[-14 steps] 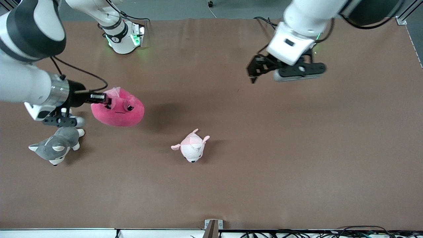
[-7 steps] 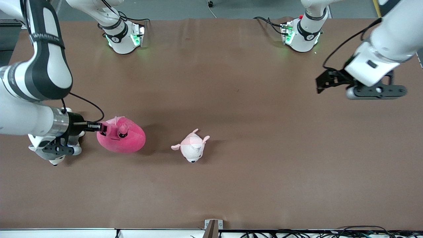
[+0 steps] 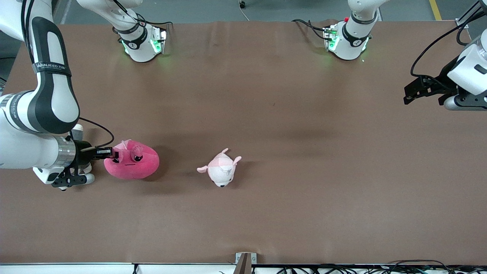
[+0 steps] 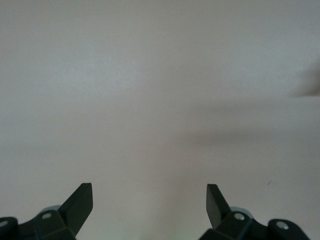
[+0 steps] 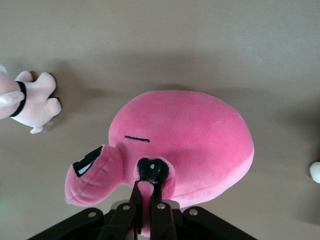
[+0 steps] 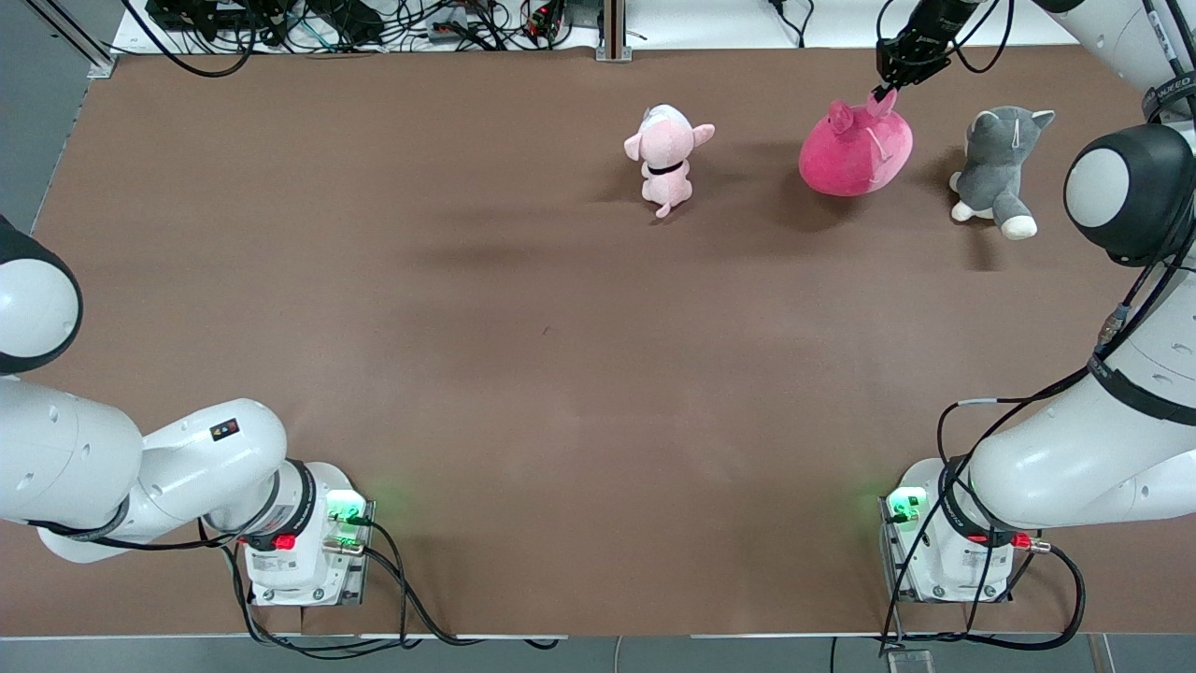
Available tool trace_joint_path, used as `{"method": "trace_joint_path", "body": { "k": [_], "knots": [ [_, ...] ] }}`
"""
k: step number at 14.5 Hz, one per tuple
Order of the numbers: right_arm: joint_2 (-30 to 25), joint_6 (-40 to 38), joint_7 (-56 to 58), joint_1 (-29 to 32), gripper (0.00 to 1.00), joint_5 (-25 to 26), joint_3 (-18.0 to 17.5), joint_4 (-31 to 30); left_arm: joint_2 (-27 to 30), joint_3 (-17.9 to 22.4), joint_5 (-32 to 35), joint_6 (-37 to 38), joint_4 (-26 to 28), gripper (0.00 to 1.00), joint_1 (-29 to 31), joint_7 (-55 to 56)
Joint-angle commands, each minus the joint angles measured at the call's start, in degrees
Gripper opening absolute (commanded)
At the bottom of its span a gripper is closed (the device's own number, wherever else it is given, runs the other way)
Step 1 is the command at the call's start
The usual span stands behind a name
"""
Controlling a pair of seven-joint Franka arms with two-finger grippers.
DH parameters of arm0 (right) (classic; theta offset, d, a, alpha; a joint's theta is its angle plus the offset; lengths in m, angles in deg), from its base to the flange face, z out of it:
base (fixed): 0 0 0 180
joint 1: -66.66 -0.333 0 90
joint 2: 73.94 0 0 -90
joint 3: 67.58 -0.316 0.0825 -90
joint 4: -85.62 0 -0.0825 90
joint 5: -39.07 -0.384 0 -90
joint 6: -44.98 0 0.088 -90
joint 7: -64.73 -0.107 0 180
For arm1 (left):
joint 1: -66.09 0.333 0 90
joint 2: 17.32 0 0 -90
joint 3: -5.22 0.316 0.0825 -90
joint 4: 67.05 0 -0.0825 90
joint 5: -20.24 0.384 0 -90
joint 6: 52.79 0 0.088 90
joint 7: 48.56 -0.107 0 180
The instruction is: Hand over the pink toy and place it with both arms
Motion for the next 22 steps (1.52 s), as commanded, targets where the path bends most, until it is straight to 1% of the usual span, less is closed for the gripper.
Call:
{"method": "trace_joint_path", "body": {
  "k": [1, 5, 12, 15, 16, 19, 21, 22],
  "knots": [
    [0.87, -0.29, 1.19, 1.08, 0.0, -3.19, -0.81, 0.34, 2.41, 1.23, -0.96, -1.88, 1.43, 1.0, 0.47, -1.64],
    [1.93, 3.4, 1.19, 2.3, 0.01, -6.89, -0.81, 0.25, 1.27, 1.5, -0.69, -1.98, -0.94, 1.0, 0.64, -1.03],
    [2.63, 2.96, 2.42, 3.1, 0.01, -6.8, -0.72, -0.1, 0.56, 1.58, -1.66, -1.71, -1.03, 1.0, 0.9, -0.68],
    [4.03, 3.49, 2.42, 3.1, 0.01, -7.07, -0.72, 0.16, 0.3, 1.58, -2.1, -1.89, -1.03, 1.0, 1.52, -0.68],
    [4.04, 3.49, 2.42, 3.1, 0.01, -7.07, -0.81, 0.16, -0.14, 1.58, -2.71, -1.89, -1.3, 1.0, 1.52, -0.68],
    [4.04, 3.49, 2.42, 3.1, 0.01, -7.15, -0.81, 0.16, -2.77, 1.58, -2.89, -1.89, -4.72, 1.0, 1.52, -0.85],
    [4.04, 3.49, 2.33, 3.01, 0.01, -7.24, -0.9, 0.16, -2.87, 1.58, -2.63, -1.89, -4.73, 1.0, 1.52, -0.94],
    [4.04, 3.49, 2.33, 3.01, 0.01, -8.11, -0.9, 0.16, -2.86, 1.58, -2.54, -1.89, -4.81, 1.0, 1.52, -0.77]
  ]
}}
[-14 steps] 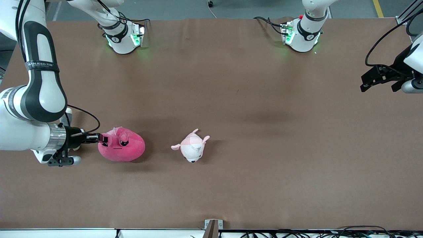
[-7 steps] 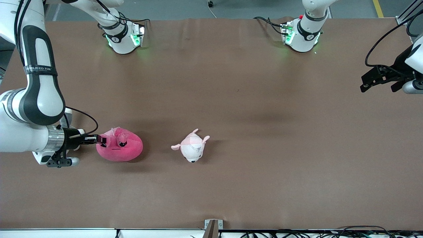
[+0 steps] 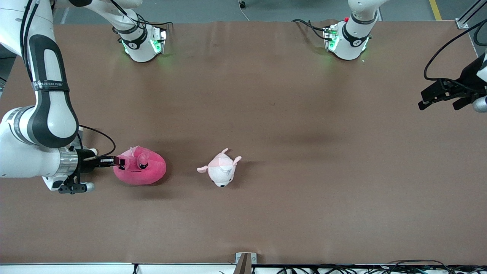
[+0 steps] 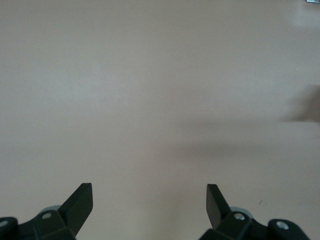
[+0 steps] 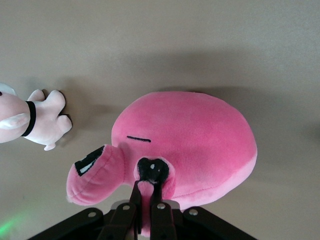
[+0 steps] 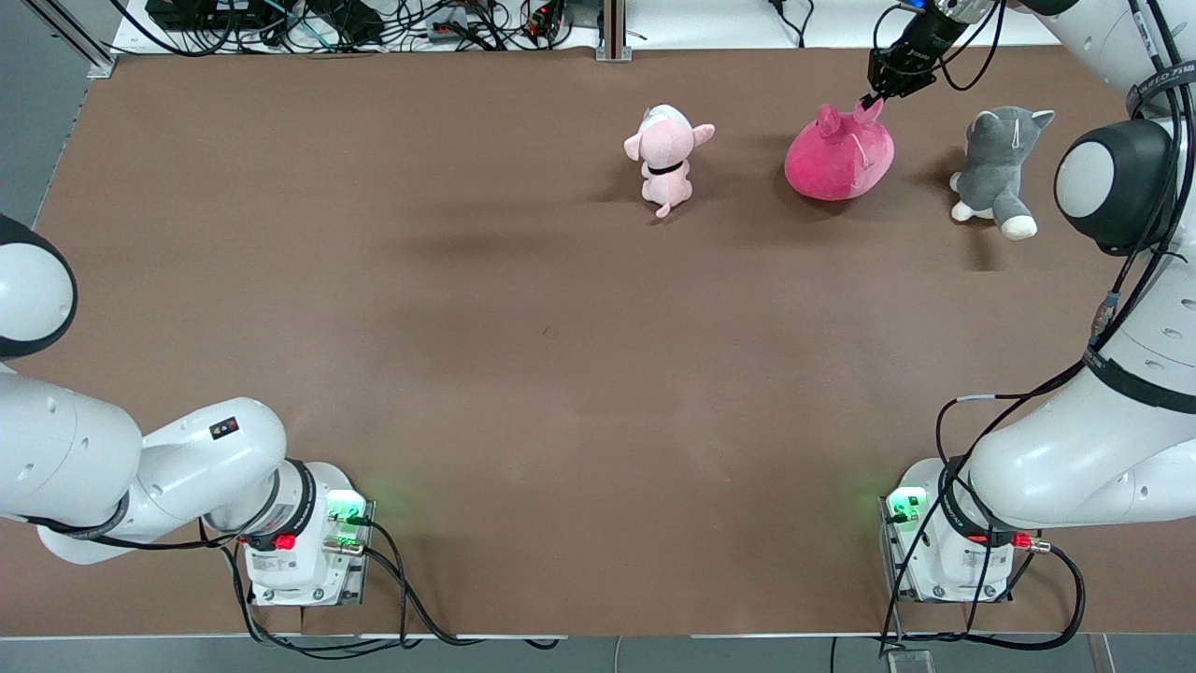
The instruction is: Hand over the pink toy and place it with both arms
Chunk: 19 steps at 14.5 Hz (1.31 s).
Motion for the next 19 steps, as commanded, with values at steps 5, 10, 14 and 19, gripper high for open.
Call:
{"method": "trace_joint_path", "body": {
  "k": [5, 10, 14, 19],
  "knots": [
    [-0.21, -0.13, 0.84, 0.57, 0.02, -3.44, -0.81, 0.02, -0.87, -0.11, -0.77, 0.33, -1.51, 1.0, 0.35, -0.31],
    [1.02, -0.04, 0.75, 0.22, 0.08, -3.35, -0.81, 0.11, -1.31, 6.89, -0.95, 0.33, -1.42, 1.0, -5.07, -0.57],
    [1.19, -0.04, 0.22, 0.3, 0.72, -3.44, -0.72, 0.11, -0.96, 15.42, -0.86, 0.33, -1.42, 1.0, -14.65, -0.22],
    [-0.47, -0.74, 0.83, 0.3, 1.0, 7.16, -0.72, 1.25, -0.87, 26.51, -0.86, 0.51, -1.42, 1.0, -25.83, -0.22]
  ]
}}
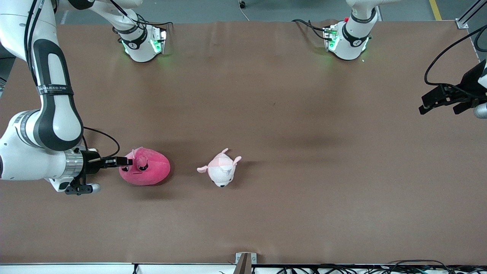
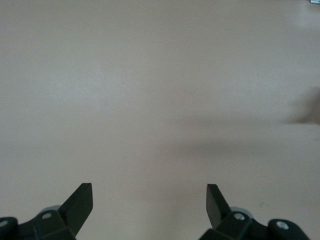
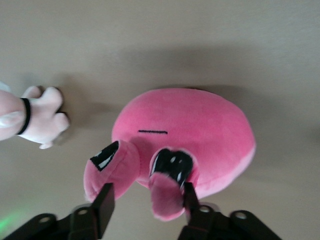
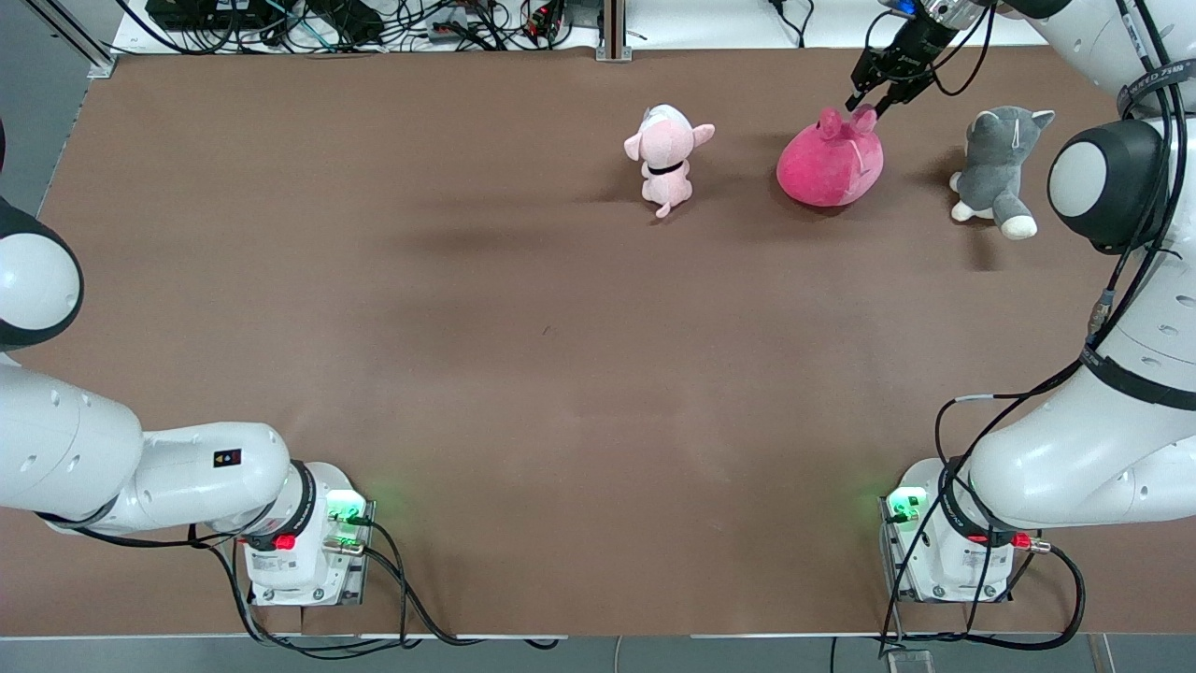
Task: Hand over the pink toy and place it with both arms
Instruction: 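Open the right gripper and raise it away from the pink toy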
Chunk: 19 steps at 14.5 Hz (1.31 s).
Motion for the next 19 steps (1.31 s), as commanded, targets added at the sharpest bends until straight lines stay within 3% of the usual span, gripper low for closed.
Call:
{"method": "trace_joint_path", "body": {
  "k": [1, 3, 7, 11, 13, 16, 19],
  "knots": [
    [-2.52, -0.97, 0.5, 1.38, 1.0, 5.56, -0.15, 1.02, 0.35, 2.76, -0.75, 0.59, -0.57, 1.0, -2.44, -0.23],
    [-4.36, -1.5, 0.85, 3.14, 1.0, 6.19, -0.15, 1.11, 0.43, 2.85, -0.66, 0.59, -0.57, 1.0, -3.32, -0.15],
    [-10.15, -2.11, 1.82, 2.62, 1.0, 15.5, -0.32, 1.11, 0.52, 6.18, -0.66, 0.68, -0.57, 1.0, -6.3, -0.23],
    [-19.38, -8.0, 1.64, 4.46, 1.0, 16.03, 0.11, 0.94, 0.61, 6.01, -0.75, 0.68, -0.66, 1.0, -5.7, -0.49],
    [-23.95, -9.14, -4.03, 4.47, 1.0, 17.43, 0.38, 0.5, 0.61, 6.01, -0.75, 0.68, -0.66, 1.0, -5.7, -0.32],
    [-26.16, -12.3, -6.09, 3.77, 1.0, 18.58, -0.06, -0.02, 0.61, 6.01, -0.75, 0.68, -0.66, 1.0, -5.7, -0.41],
    [-31.51, -13.03, -5.39, 3.24, 1.0, 18.5, -0.24, -7.12, 0.61, 6.01, -0.31, 0.68, -0.66, 1.0, -5.7, -0.58]
  ]
}}
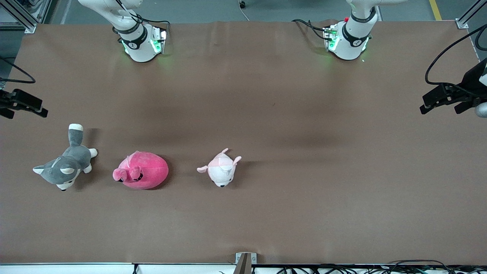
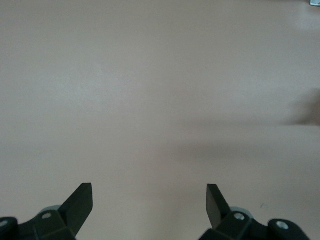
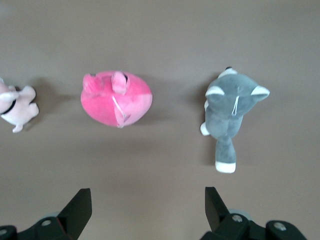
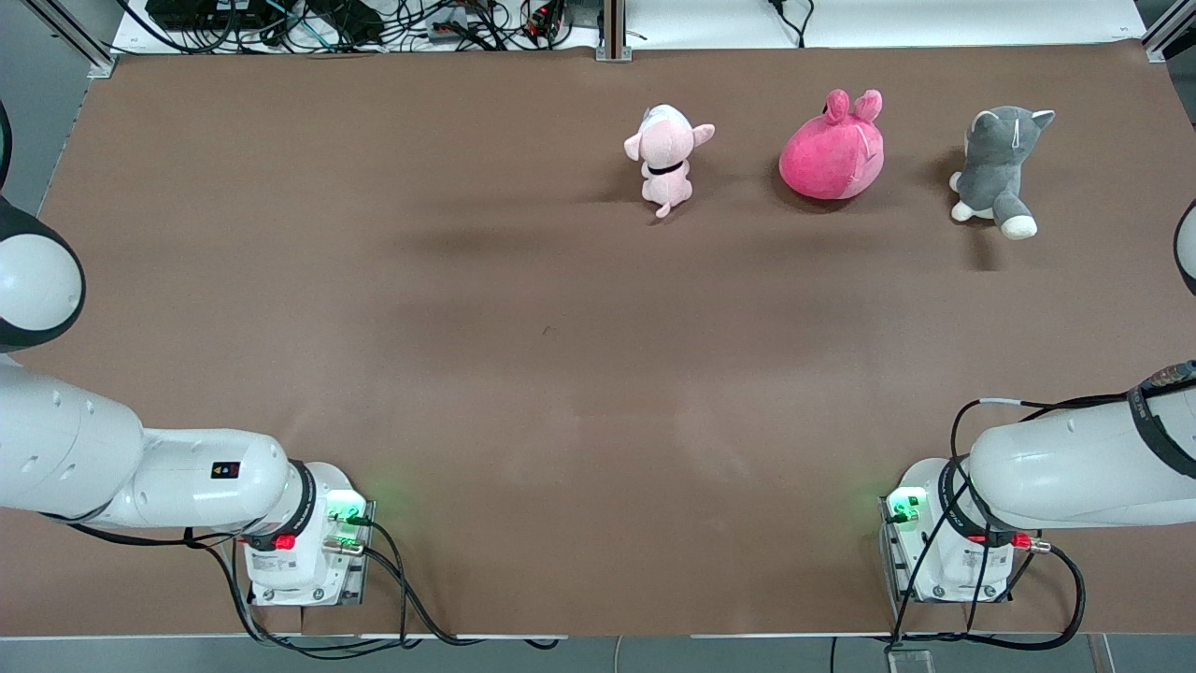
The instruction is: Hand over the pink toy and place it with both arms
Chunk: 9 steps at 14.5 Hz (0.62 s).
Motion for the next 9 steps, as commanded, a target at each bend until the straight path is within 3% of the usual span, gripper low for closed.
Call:
{"method": "trace_joint_path", "body": {
  "k": [1, 6, 9],
  "knots": [
    [-6.7, 4.05, -0.92, -0.6, 1.0, 1.44, -0.36, -10.12, 0.49, 0.49, -0.31, 0.65, -0.35, 1.0, -0.28, -0.67],
    [-12.68, 10.92, -1.01, -0.78, 1.0, 3.71, -0.88, -18.48, 0.75, 0.14, -0.22, 0.65, -0.44, 1.0, -0.36, -0.76],
    [-13.22, 10.14, -1.35, -0.69, 1.0, 3.9, -0.89, -18.76, 0.84, -0.04, -0.22, 0.65, -0.35, 1.0, -0.28, -0.85]
  ]
}}
